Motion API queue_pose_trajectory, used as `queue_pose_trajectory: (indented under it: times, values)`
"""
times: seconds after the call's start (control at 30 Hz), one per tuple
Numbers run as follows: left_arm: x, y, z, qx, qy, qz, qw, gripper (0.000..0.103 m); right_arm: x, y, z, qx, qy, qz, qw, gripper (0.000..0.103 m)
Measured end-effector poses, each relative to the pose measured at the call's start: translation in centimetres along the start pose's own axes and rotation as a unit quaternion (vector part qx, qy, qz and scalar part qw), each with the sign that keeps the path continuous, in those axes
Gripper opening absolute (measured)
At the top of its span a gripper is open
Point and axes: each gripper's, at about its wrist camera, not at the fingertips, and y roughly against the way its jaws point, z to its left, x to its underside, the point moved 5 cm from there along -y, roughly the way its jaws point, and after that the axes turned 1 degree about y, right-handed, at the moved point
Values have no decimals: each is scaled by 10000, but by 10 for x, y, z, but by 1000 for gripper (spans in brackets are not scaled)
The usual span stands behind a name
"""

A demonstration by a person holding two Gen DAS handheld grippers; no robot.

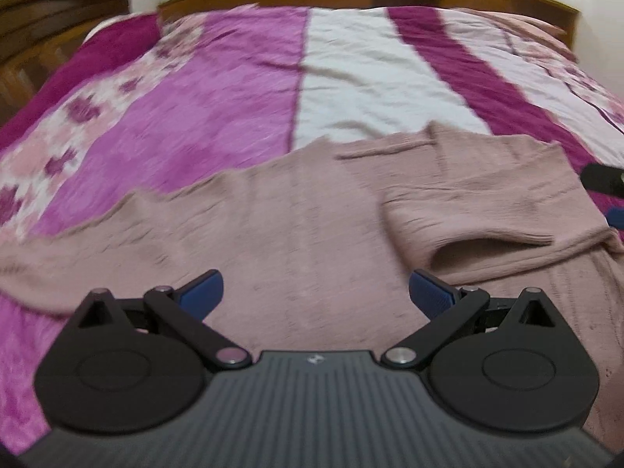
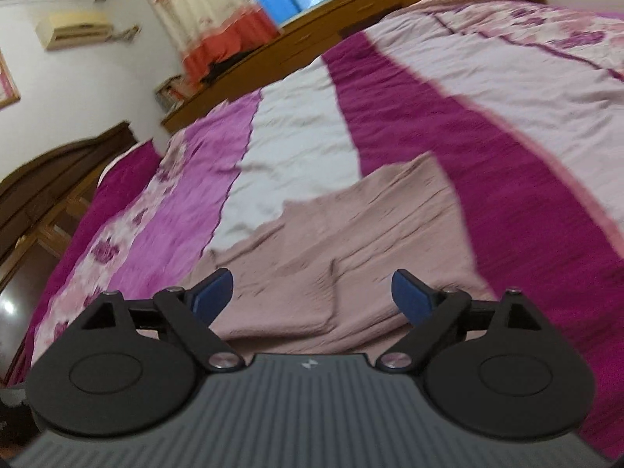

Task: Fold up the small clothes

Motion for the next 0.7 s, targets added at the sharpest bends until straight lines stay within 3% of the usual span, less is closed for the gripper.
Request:
queue_pose_trajectory:
  times: [0.1,0.23,0.3,0.4,0.7]
  values:
    - [-5,-7,-22,172,-180,7,9997,103,-3,4,-12,64,-123,-104,9998,93]
    - [-11,-15,-43,554,-72,65,9984,101,0,4,-20,107,-238,-201,9995,93]
    - [-12,-19,-55,702,-231,63,9972,94,3,2,-22,98,-307,-214,9993,94]
    - [-13,-26,-71,622,-665,25,9958,81,7,1,-27,153,-382,-226,9989,94]
    - [-12,-39,-109,948,-1580,-66,9829,66,13,-1,-34,156,-355,-339,9987,94]
